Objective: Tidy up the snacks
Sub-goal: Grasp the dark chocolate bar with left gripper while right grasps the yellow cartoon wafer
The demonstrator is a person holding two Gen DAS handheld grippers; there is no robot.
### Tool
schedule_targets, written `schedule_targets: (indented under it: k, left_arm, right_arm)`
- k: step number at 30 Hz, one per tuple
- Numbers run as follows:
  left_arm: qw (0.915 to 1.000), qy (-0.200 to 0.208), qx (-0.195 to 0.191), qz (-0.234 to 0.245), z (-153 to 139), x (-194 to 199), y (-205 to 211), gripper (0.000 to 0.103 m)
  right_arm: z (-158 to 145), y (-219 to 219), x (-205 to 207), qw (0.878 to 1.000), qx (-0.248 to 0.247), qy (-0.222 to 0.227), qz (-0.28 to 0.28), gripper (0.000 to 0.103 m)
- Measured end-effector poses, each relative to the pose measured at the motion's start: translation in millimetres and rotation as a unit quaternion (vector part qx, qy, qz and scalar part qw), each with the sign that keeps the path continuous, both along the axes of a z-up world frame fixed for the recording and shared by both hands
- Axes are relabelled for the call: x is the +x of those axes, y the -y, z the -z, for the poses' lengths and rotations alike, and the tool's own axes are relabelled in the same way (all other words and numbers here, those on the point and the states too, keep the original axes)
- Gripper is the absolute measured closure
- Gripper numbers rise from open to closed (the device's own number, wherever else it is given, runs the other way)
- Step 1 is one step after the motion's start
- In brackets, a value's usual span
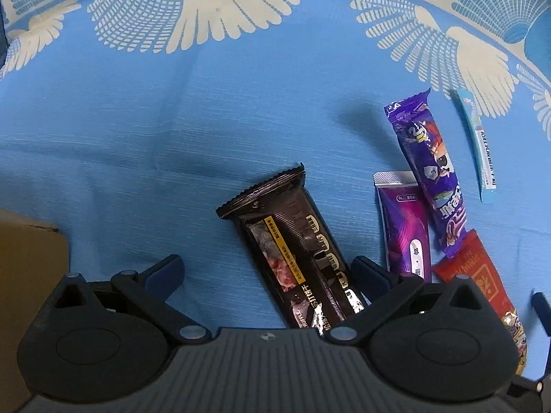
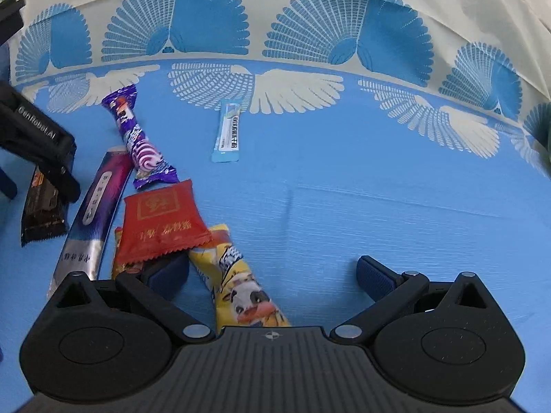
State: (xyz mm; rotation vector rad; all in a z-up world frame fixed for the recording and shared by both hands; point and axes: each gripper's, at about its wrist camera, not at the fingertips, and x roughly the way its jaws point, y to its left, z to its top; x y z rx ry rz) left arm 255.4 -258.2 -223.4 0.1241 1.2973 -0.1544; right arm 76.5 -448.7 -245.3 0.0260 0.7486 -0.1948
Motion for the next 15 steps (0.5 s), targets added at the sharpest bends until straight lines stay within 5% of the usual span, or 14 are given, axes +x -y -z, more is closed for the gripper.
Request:
schedule_targets:
  k: [1,2,3,4,6,9,15]
  left_arm:
    - [1.0000,0.007,0.003,-0.001,-2.5,-2.0,-1.4,0.006]
    - [0.9999,0.016,0.003,0.002,-7.4,-5.9,-1.3,0.021]
    - [0.9996,0.027,-0.003,0.011,-14.6,-10.5,-1.0,0.051]
    - [0.9992,0.030,-0.009,0.025,-20.3,-14.3,0.4,0.060]
    - [0.9993,0.015,-0.021,0.027,-25.7,-17.0,-3.8,0.060]
    - [0.9990,0.017,-0.027,0.031,-40.0,-29.4,-12.7,0.060]
    - [0.9931,0.068,-0.074,0.060,-107.7,-83.6,-50.9,0.060]
  right_arm:
    - [-2.7,-1.8,-3.6,1.000,0.000,0.001,-0.004,0.021]
    - [-5.6,-5.5,-8.3,1.000,-0.002,0.001,-0.009,0.031]
    - [-8.3,-9.5,-12.2,1.000,-0.009,-0.001,-0.011,0.051]
    - [-10.4,-13.4,-15.5,1.000,-0.017,-0.003,-0.013,0.073]
    - [-12.6,-24.0,-23.9,0.999,-0.031,-0.011,-0.014,0.088]
    - [-21.3,-34.1,-35.0,0.999,-0.043,-0.023,0.016,0.089]
    - [-80.6,-35.4,-85.7,0.995,-0.007,0.044,0.095,0.089]
